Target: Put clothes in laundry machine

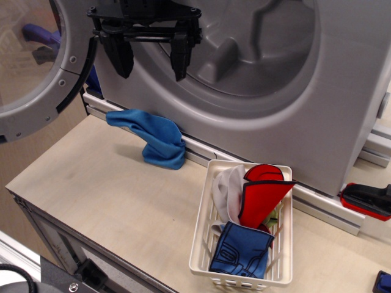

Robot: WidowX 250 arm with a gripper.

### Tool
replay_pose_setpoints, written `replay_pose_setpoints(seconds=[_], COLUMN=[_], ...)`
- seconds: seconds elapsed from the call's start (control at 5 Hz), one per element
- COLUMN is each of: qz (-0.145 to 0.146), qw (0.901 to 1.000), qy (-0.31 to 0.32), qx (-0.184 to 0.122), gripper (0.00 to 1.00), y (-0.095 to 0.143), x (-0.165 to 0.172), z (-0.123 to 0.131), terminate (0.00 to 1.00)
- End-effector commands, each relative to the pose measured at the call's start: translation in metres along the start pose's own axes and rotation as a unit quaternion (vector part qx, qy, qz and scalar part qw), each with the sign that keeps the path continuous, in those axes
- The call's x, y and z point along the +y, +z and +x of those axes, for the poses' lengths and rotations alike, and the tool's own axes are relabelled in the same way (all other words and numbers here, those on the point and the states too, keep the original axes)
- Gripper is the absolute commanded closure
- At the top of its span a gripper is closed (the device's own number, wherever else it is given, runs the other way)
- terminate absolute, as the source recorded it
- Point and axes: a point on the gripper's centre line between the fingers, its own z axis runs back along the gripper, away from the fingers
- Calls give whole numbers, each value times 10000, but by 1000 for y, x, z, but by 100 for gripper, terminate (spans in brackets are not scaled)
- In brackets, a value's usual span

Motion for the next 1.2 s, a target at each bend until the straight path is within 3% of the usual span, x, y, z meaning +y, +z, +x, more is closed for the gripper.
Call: replay_pose_setpoints(seconds=[0.0, 0.2, 0.4, 0.6, 0.8, 1.0], qz=[0, -353, -361, -360, -234, -470], qw=[10000, 9986, 9929, 9800, 9475, 9117], qy=[0, -396, -1131, -1953, -3183, -4078], qx=[0, -65, -103, -117, 201, 167], gripper=[0, 0, 0, 0, 0, 0], y=[0, 1, -11, -21, -37, -52], x=[0, -21, -47, -65, -73, -77], z=[0, -13, -44, -66, -79, -79], terminate=[0, 0, 0, 0, 0, 0])
